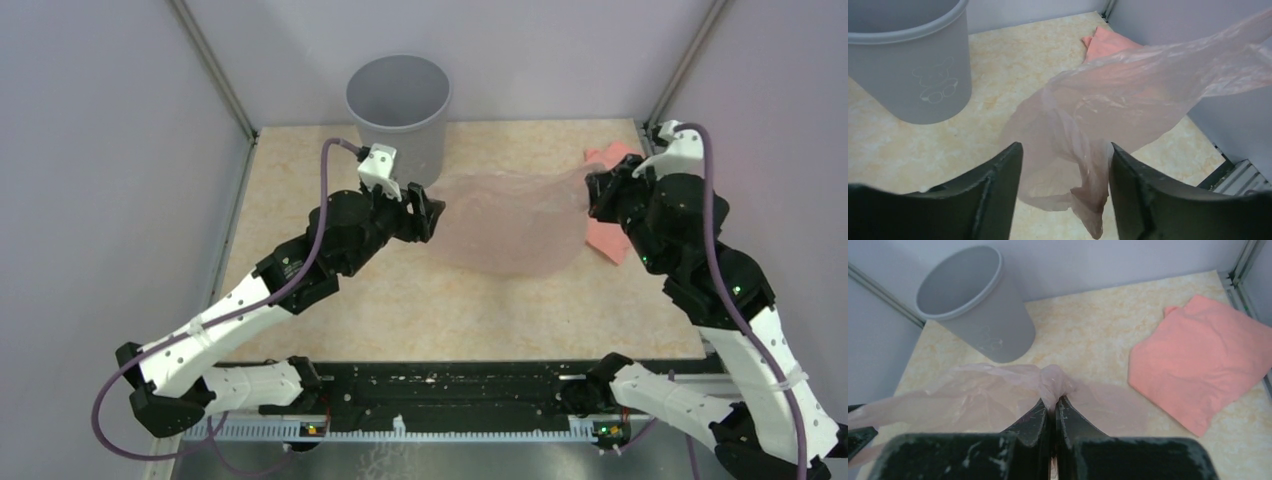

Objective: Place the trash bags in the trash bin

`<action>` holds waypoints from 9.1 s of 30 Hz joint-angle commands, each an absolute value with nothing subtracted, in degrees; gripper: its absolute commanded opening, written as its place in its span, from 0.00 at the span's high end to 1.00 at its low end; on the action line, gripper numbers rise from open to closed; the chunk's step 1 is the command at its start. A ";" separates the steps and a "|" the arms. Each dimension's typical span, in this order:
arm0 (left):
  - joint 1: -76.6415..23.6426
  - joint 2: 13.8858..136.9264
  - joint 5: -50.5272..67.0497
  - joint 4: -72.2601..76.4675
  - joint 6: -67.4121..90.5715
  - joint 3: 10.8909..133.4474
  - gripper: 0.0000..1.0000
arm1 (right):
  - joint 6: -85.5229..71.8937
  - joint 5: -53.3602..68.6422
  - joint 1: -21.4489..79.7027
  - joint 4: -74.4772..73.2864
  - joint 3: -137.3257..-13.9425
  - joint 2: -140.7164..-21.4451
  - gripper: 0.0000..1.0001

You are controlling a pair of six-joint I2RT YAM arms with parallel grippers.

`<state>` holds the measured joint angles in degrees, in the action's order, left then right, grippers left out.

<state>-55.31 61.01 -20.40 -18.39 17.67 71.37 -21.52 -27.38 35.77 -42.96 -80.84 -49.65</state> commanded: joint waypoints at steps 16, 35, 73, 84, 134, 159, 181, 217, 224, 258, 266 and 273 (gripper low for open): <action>-54.53 60.61 -24.90 -25.87 26.60 80.97 0.02 | -17.16 -34.97 35.95 -44.80 -90.58 -56.25 1.00; -25.04 82.85 -22.87 -23.22 23.25 92.71 0.02 | -17.48 -33.26 35.90 -47.61 -89.91 -53.29 1.00; -16.43 114.99 -21.47 -33.16 14.25 121.12 0.51 | -15.68 -28.74 35.95 -54.15 -97.02 -51.40 1.00; -16.44 114.91 -12.94 -40.90 11.09 129.48 0.89 | -13.83 -27.91 35.95 -53.50 -104.85 -54.84 1.00; -28.67 78.13 5.13 -26.49 25.40 84.24 0.42 | -16.63 -12.96 35.95 -1.73 -117.30 -66.08 1.00; -28.67 58.46 27.25 -17.10 4.14 86.62 0.17 | -16.43 -8.14 35.95 -4.63 -120.19 -69.03 1.00; -28.80 66.29 32.56 -14.94 7.54 95.78 0.27 | -20.04 -2.76 35.91 -8.96 -126.39 -76.30 1.00; -28.91 68.36 10.33 -36.10 28.25 117.39 1.00 | -28.97 4.17 35.98 -10.00 -129.53 -82.86 1.00; -28.88 70.05 13.78 -35.33 30.57 118.45 1.00 | -28.62 3.81 36.02 -11.14 -127.57 -81.99 1.00; -24.31 78.60 -3.10 -36.03 22.03 116.35 1.00 | -25.35 2.12 36.03 -34.75 -109.78 -63.86 0.01; -24.17 78.49 -1.46 -36.30 21.46 115.68 1.00 | -22.30 -10.37 36.02 -44.79 -99.89 -53.32 0.02; -24.15 77.96 -0.31 -36.04 21.28 114.70 1.00 | -23.88 -12.96 36.01 -46.62 -85.95 -45.30 0.02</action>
<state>-24.40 79.26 -1.37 -37.74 22.33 115.13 -23.66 -9.98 35.83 -44.71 -92.07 -47.83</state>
